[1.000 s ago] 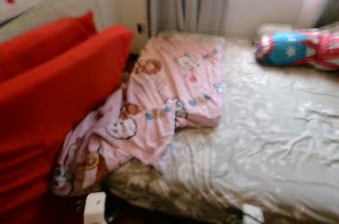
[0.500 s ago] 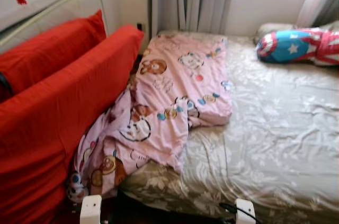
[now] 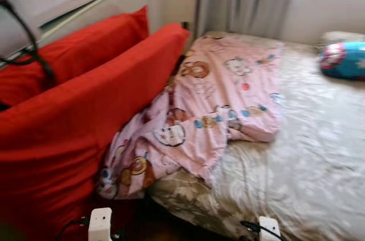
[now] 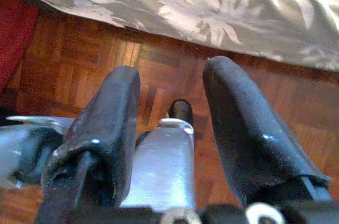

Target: Clean up the room

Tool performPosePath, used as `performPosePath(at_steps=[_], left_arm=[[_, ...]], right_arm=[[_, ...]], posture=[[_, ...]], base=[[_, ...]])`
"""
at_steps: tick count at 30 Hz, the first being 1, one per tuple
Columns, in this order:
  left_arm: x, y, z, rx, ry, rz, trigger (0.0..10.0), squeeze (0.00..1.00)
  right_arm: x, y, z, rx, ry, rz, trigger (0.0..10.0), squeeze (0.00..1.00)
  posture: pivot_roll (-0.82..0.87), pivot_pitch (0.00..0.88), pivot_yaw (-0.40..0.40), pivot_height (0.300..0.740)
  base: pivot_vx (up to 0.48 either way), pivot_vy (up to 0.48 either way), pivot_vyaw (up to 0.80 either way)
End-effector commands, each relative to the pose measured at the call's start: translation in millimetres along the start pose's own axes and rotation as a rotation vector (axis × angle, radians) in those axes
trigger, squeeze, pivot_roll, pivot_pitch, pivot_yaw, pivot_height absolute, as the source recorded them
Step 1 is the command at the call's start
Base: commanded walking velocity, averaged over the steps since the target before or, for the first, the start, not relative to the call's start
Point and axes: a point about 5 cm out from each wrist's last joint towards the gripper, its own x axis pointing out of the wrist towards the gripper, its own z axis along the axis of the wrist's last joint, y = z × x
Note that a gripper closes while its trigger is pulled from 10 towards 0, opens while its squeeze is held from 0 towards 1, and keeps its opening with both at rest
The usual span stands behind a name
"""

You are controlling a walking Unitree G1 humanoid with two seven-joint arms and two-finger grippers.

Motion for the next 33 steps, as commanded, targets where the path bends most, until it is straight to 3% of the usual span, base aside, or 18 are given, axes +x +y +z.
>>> performPosePath(at_steps=[1, 11, 17, 27, 33], left_arm=[[-0.1, 2.5, 1, 0.016, 0.0, 0.006, 10.0, 0.0], [-0.3, 3.3, 0, 0.014, 0.002, 0.007, 10.0, 0.0], [-0.4, 2.8, 0, 0.009, 0.002, 0.005, 10.0, 0.0], [-0.3, 1.3, 0, -0.007, -0.002, -0.002, 10.0, 0.0], [-0.4, 0.9, -1, -0.015, 0.0, -0.004, 10.0, 0.0]], right_arm=[[0.3, 3.3, -1, -0.003, 0.0, 0.007, 10.0, 0.0], [-0.8, 1.7, -5, -0.006, 0.006, 0.01, 10.0, 0.0], [-1.0, 0.7, -6, 0.005, 0.006, 0.003, 10.0, 0.0], [2.4, 15.4, 0, 0.002, -0.013, 0.02, 10.0, 0.0], [-0.7, -1.3, 0, 0.005, -0.02, 0.002, 10.0, 0.0]], posture=[[0.09, 0.0, -0.007, 0.74], [0.08, 0.0, -0.008, 0.74], [0.08, 0.0, -0.012, 0.74], [0.08, 0.0, -0.017, 0.74], [0.08, 0.0, -0.02, 0.74]], base=[[0.0, 0.0, 0.8], [0.0, 0.0, 0.8], [0.0, 0.0, 0.0], [0.051, 0.0, 0.0], [0.262, 0.0, 0.0]])
